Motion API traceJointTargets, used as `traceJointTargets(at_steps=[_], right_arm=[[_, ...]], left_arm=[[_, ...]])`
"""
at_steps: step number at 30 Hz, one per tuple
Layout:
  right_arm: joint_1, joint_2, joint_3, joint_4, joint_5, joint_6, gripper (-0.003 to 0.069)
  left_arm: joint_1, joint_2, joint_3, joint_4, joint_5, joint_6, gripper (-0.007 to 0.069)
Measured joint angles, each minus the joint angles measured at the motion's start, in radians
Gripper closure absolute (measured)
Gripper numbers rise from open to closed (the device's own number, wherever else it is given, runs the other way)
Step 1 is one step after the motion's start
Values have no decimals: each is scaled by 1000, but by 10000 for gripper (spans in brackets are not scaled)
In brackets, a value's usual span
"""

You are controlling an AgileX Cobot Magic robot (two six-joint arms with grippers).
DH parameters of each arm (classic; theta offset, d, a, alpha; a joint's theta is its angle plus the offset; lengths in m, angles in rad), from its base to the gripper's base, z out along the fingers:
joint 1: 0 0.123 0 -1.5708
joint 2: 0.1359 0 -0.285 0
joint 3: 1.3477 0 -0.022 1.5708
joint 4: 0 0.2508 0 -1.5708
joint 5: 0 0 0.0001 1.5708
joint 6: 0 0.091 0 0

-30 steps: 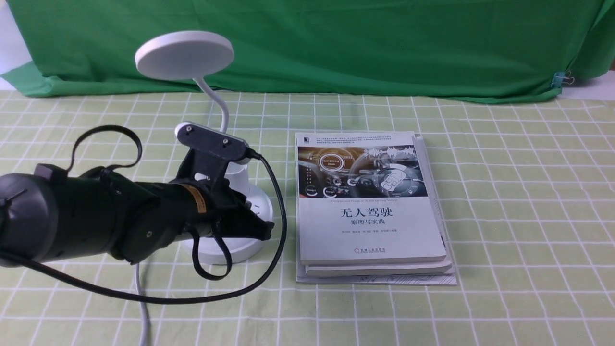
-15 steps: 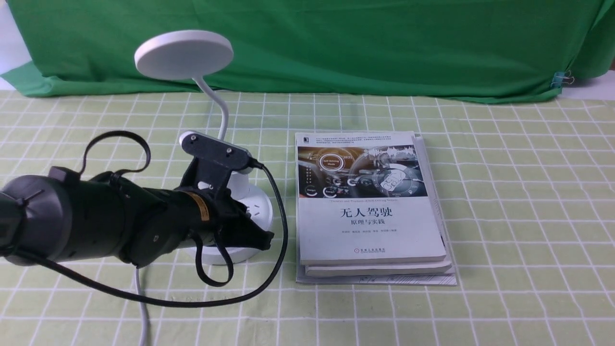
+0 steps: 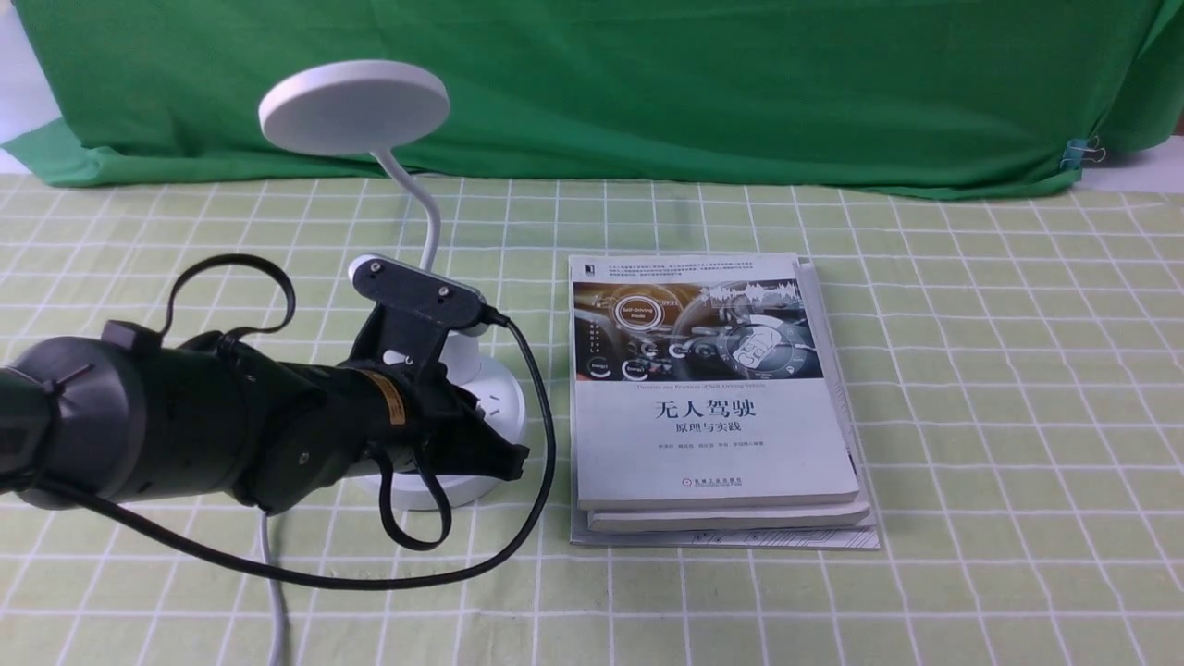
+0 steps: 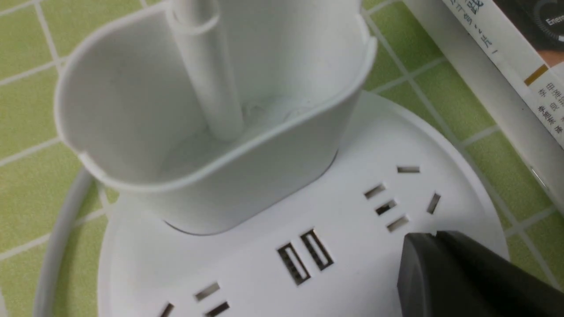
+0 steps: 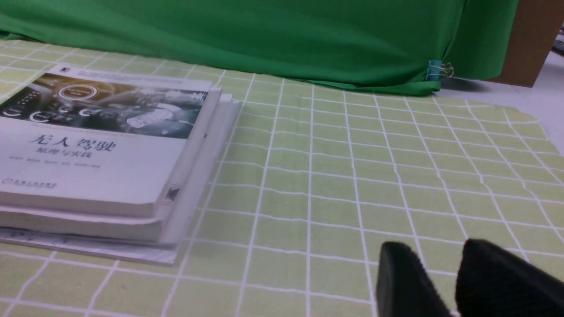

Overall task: Turn on the table lamp on the green coffee tablecloth with your hand.
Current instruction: 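Press the power button on the lamp base to turn the lamp on with the left gripper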

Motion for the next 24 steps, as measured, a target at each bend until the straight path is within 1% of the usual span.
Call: traceJointTargets(at_steps=[5,14,24], right_arm=[[0,0,0,0,0,0,414],[0,0,0,0,0,0,414],[0,0,0,0,0,0,414]], left_arm=[[0,-13,0,0,23,-4,624],[0,-76,-46,0,165,-8,624],[0,-55,-49,0,215,-8,624]])
